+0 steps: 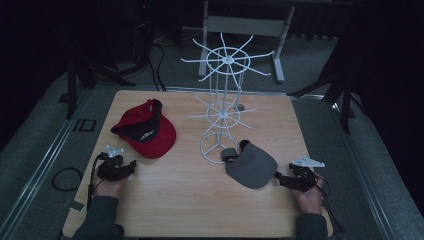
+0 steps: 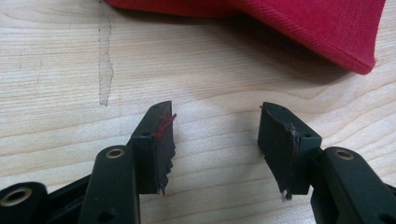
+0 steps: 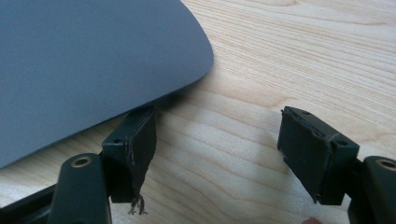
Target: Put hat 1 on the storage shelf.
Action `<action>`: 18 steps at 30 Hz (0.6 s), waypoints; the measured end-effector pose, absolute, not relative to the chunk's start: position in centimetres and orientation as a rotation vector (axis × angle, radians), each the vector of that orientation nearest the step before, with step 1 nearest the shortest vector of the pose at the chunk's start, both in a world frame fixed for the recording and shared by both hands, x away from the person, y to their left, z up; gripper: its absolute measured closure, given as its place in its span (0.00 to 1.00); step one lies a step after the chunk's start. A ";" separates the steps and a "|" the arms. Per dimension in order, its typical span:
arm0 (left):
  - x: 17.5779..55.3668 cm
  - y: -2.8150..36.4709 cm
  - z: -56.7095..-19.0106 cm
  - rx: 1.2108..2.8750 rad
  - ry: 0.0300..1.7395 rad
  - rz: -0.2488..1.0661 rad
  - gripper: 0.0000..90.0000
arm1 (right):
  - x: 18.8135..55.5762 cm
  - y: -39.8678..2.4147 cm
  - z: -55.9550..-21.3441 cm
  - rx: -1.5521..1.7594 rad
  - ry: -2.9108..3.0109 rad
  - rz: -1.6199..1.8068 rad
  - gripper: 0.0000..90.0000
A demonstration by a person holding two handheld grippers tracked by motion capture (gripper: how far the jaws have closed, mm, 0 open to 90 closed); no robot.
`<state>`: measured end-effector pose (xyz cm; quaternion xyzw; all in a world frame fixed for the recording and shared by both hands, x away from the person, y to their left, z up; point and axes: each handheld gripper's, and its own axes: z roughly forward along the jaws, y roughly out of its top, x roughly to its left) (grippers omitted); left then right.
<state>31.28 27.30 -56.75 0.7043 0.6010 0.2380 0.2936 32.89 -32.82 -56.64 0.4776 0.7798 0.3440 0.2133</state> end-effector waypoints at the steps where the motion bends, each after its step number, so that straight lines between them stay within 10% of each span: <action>1: 31.3 27.3 -56.8 1.876 1.599 0.633 0.51 | 32.9 -32.8 -56.6 1.325 2.164 0.955 0.31; 18: 31.7 27.0 -54.7 1.854 1.489 0.516 0.55 | 32.9 -32.8 -56.6 1.329 2.161 0.955 0.31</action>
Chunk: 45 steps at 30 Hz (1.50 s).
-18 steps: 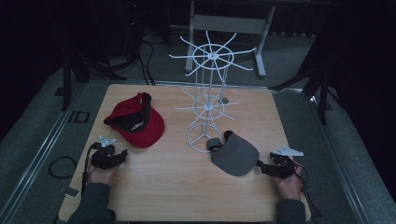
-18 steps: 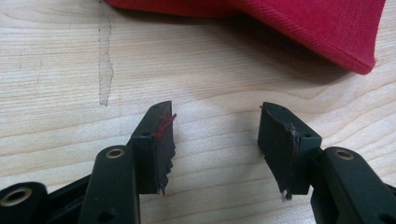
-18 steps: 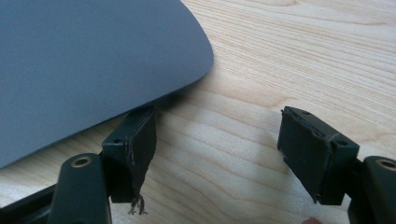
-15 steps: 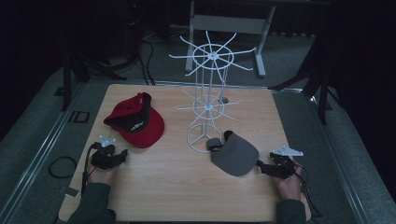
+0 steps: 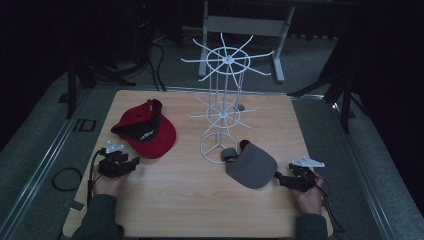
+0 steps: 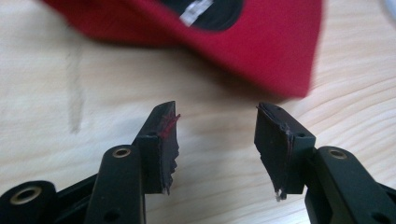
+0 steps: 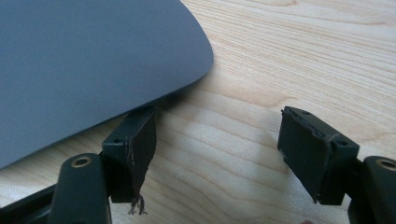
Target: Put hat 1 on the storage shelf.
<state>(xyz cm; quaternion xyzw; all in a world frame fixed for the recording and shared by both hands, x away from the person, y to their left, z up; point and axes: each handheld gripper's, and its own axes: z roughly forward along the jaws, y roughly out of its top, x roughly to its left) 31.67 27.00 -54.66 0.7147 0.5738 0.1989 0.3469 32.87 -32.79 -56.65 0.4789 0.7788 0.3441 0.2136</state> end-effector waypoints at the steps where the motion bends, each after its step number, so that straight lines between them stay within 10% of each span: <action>1: 31.8 26.8 -54.4 1.852 1.475 0.507 0.55 | 32.9 -32.8 -56.6 1.329 2.161 0.955 0.31; 30: 35.8 24.5 -56.3 1.713 1.557 0.277 0.51 | 32.9 -32.8 -56.6 1.328 2.164 0.956 0.30; 45: 36.4 24.8 -56.2 1.682 1.561 0.262 0.66 | 32.9 -32.8 -56.6 1.325 2.168 0.956 0.30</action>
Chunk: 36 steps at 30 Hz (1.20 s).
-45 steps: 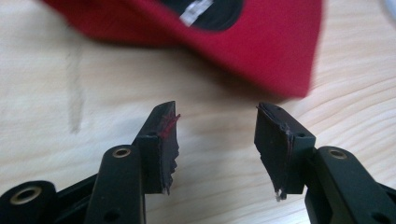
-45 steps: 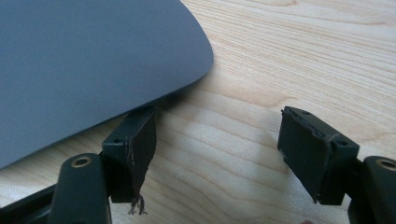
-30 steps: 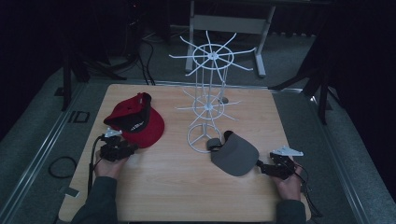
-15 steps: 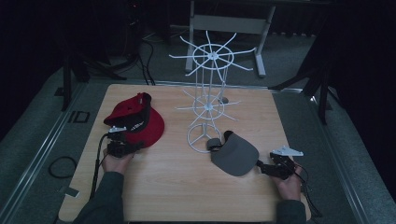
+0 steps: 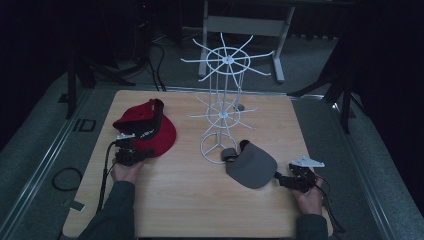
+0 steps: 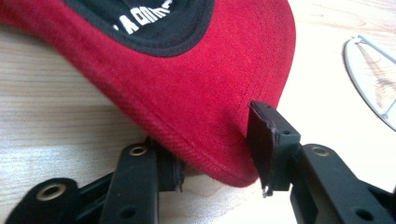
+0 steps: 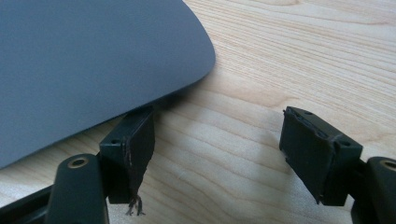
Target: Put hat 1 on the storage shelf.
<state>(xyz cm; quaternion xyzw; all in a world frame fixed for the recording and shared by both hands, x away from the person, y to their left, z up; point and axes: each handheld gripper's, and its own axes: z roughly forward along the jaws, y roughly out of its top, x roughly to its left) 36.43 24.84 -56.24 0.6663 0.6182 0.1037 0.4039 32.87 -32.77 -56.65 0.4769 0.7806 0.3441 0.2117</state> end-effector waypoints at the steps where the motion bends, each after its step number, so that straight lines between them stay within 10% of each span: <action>1: 36.4 24.9 -56.2 1.680 1.560 0.260 0.68 | 32.9 -32.8 -56.6 1.325 2.169 0.956 0.29; 17: 35.8 25.0 -55.4 1.678 1.453 0.287 0.94 | 32.9 -32.8 -56.6 1.323 2.172 0.955 0.29; 36: 35.2 24.8 -54.1 1.686 1.398 0.437 0.96 | 32.9 -32.8 -56.6 1.322 2.173 0.955 0.29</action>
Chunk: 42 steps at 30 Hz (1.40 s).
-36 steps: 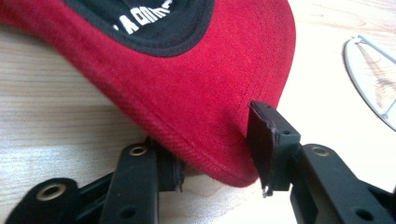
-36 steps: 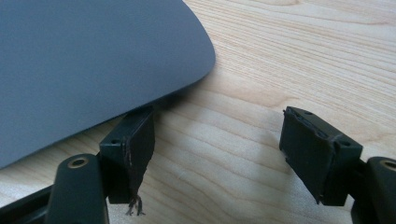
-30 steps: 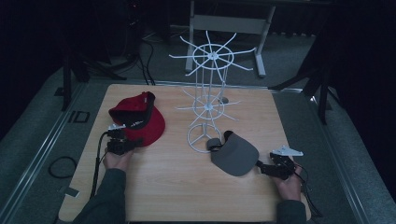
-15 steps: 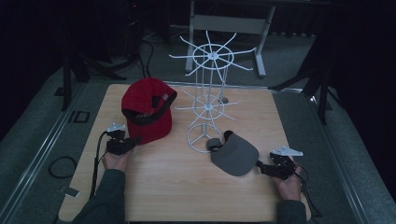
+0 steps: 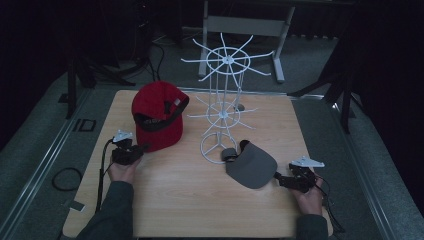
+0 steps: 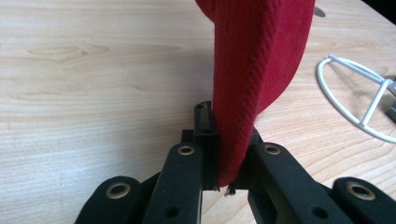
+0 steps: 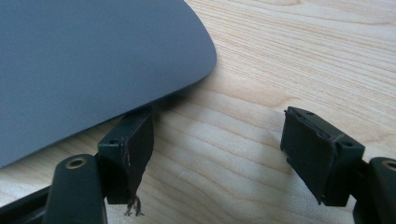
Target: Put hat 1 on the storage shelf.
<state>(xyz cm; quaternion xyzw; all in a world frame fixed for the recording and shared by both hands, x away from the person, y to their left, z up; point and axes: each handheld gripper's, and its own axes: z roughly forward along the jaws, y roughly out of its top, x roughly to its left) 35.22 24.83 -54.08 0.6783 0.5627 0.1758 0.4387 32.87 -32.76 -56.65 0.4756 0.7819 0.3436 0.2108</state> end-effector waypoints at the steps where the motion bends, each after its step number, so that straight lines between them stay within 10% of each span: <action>1: 35.2 24.8 -54.1 1.686 1.398 0.437 0.96 | 32.9 -32.8 -56.6 1.321 2.173 0.955 0.29; 42: 35.8 26.0 -47.0 1.639 1.289 0.573 0.95 | 32.9 -32.8 -56.7 1.318 2.176 0.954 0.28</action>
